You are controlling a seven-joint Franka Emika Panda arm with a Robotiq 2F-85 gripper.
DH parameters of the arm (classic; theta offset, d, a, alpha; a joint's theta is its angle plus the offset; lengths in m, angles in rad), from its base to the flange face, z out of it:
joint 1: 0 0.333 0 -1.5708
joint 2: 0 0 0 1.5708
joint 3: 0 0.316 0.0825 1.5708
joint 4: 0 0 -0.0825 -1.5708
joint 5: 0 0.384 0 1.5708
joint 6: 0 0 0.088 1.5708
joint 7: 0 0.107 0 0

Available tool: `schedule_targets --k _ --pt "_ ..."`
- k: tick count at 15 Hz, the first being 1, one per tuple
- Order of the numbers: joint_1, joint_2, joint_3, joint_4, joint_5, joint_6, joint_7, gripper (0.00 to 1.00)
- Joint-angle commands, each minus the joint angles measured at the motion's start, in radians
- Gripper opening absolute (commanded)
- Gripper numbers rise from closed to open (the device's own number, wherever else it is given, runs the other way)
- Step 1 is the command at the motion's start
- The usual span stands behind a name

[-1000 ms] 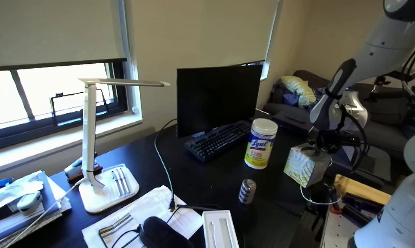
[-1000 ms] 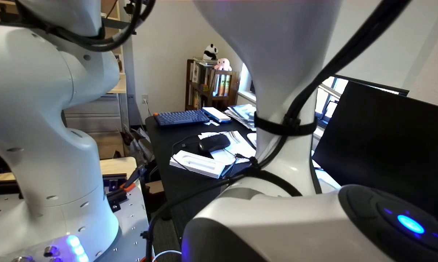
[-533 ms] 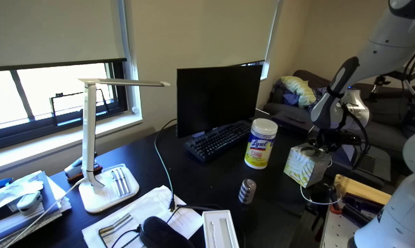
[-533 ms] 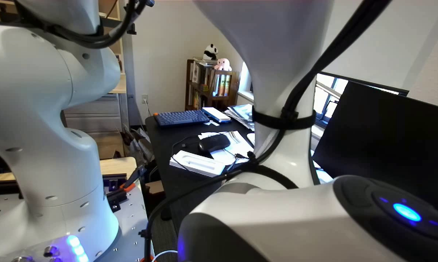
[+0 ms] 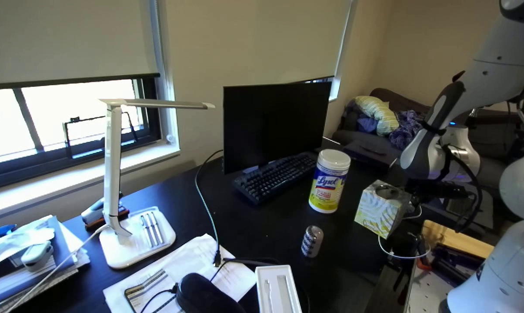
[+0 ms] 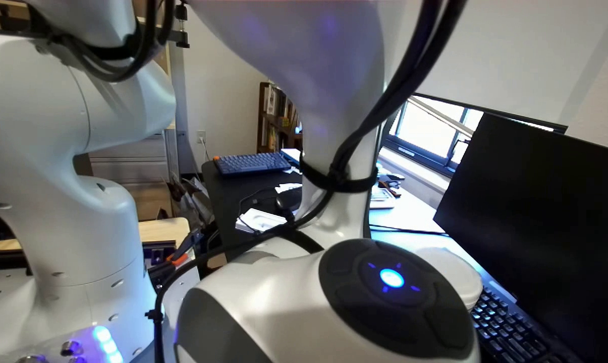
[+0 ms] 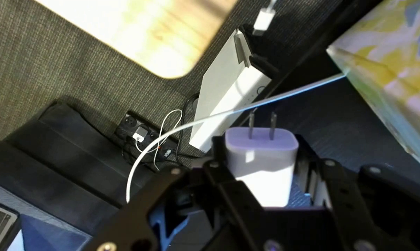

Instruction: Move the white charger head to the left

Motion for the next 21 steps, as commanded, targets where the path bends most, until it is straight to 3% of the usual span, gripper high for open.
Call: schedule_targets --k 1,3,5,6,7,12,14,18,21 --pt "-0.167 0.022 0.121 0.004 -0.076 0.041 -0.049 0.23" --pt "-0.269 0.031 0.189 0.010 -0.139 0.028 -0.068 0.23" --pt "-0.318 0.033 0.185 0.011 -0.228 -0.001 -0.126 0.23" --pt "-0.377 0.043 0.215 0.011 -0.280 0.007 -0.144 0.23" --pt "-0.486 0.057 0.297 0.011 -0.333 0.028 -0.131 0.23" --pt "-0.849 0.139 0.646 0.011 -0.559 0.054 0.042 0.23" --pt "-0.909 0.133 0.715 0.012 -0.678 0.054 0.114 0.23" --pt "-0.931 0.014 0.775 -0.033 -0.874 0.034 0.293 0.23" --pt "-0.923 -0.060 0.762 -0.005 -1.068 -0.019 0.462 0.23"
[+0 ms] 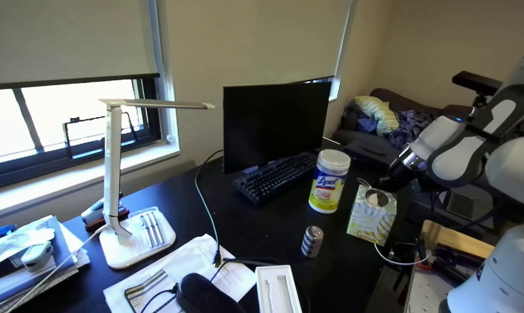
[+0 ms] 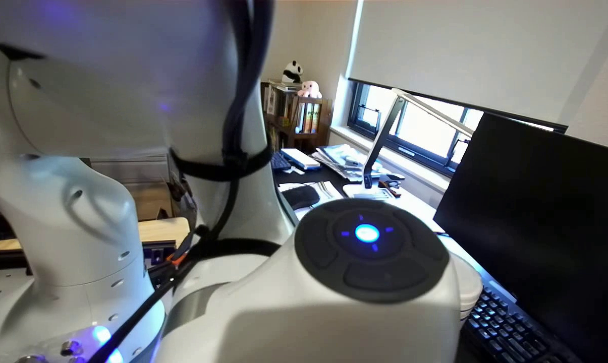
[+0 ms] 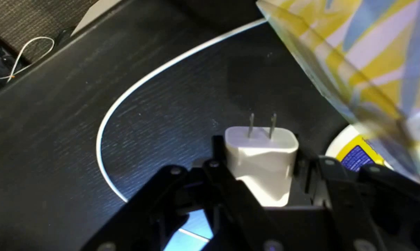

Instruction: Move the white charger head to the left

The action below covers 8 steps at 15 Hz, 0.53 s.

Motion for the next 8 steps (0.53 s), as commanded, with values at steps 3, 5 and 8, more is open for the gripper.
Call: schedule_targets --k 3,5,8 --pt "-0.076 -0.147 0.002 -0.003 -0.389 -0.068 0.236 0.23" --pt "-0.120 -0.220 -0.037 -0.042 -0.525 -0.008 0.273 0.23" --pt "-0.116 -0.171 -0.060 -0.002 -0.567 -0.018 0.275 0.23"
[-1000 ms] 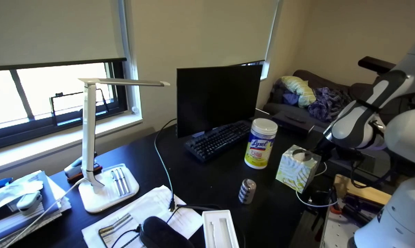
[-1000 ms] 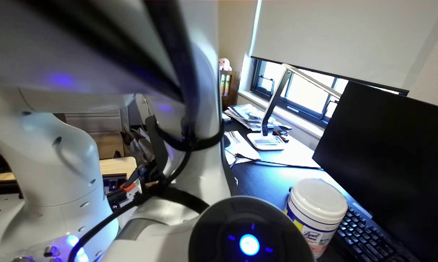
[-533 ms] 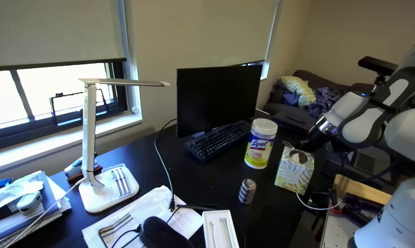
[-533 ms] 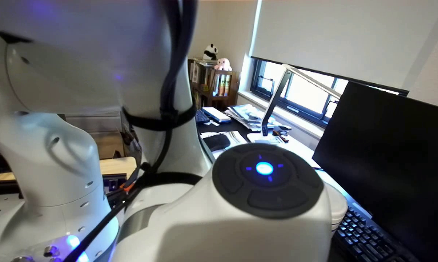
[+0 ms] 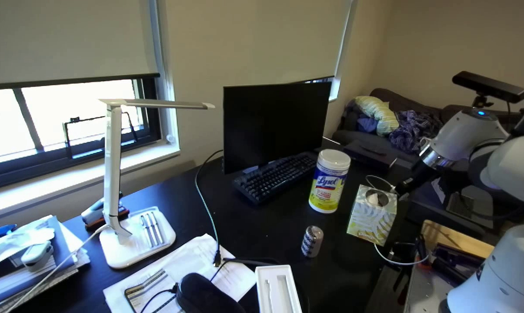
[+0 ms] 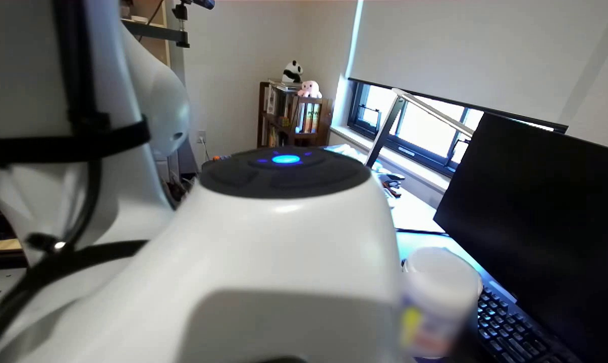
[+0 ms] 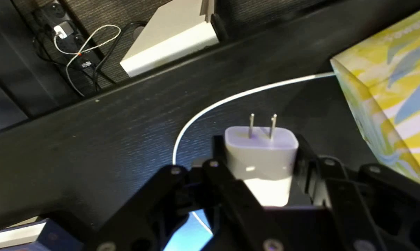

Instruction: Move the white charger head to the left

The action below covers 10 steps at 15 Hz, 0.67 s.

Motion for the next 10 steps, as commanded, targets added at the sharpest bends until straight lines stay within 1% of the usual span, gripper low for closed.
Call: schedule_targets --k 1,4,5,6,7,9,10 --pt "-0.011 -0.005 -0.011 0.000 -0.016 0.004 0.005 0.48" --pt "-0.001 0.000 -0.010 0.000 -0.013 0.003 0.004 0.48" --pt "0.001 0.000 -0.009 0.000 -0.013 0.003 0.004 0.23" --pt "0.024 0.013 -0.001 0.004 -0.001 -0.076 0.006 0.23" --pt "0.034 0.019 0.000 -0.001 -0.012 -0.125 -0.007 0.23" --pt "0.064 0.024 -0.005 -0.001 -0.061 -0.244 0.008 0.23" --pt "0.075 0.023 -0.008 -0.002 -0.092 -0.274 0.013 0.23"
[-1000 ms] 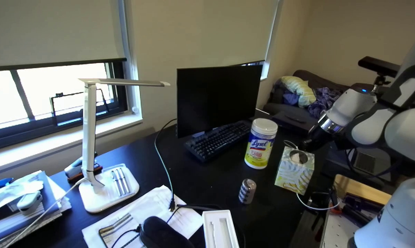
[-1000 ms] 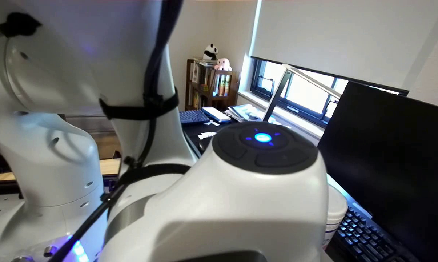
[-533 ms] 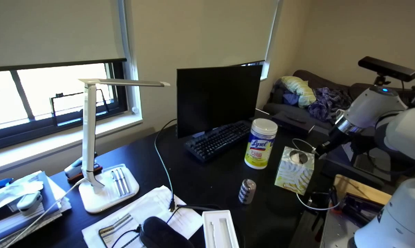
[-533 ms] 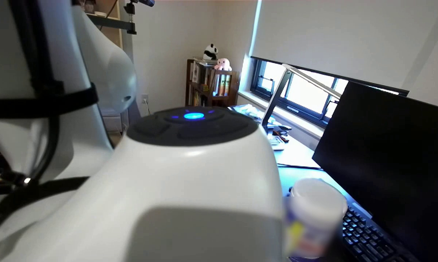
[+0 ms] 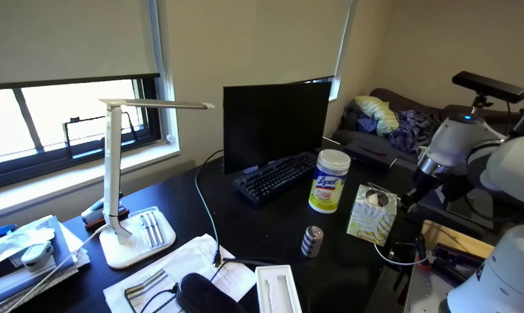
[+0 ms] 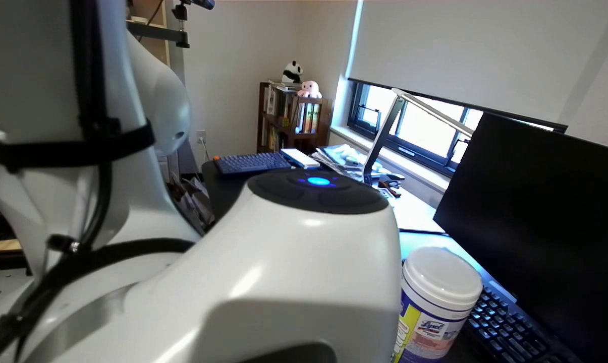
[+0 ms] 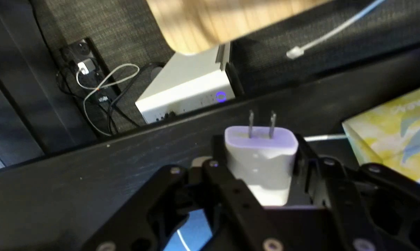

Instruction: Move the white charger head to the left

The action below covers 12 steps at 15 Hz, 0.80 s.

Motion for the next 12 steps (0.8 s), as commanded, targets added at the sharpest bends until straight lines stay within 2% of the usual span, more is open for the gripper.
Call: schedule_targets --k 1,4,5,9,12 --pt "0.041 0.016 -0.004 -0.001 -0.099 -0.135 0.012 0.23" --pt "0.054 0.031 -0.015 -0.002 -0.191 -0.183 0.006 0.23" --pt "0.053 0.035 -0.017 -0.002 -0.225 -0.166 0.014 0.23" --pt "0.051 0.084 -0.023 -0.003 -0.393 -0.057 0.068 0.23" --pt "0.045 0.099 -0.013 -0.004 -0.585 0.081 0.203 0.23"
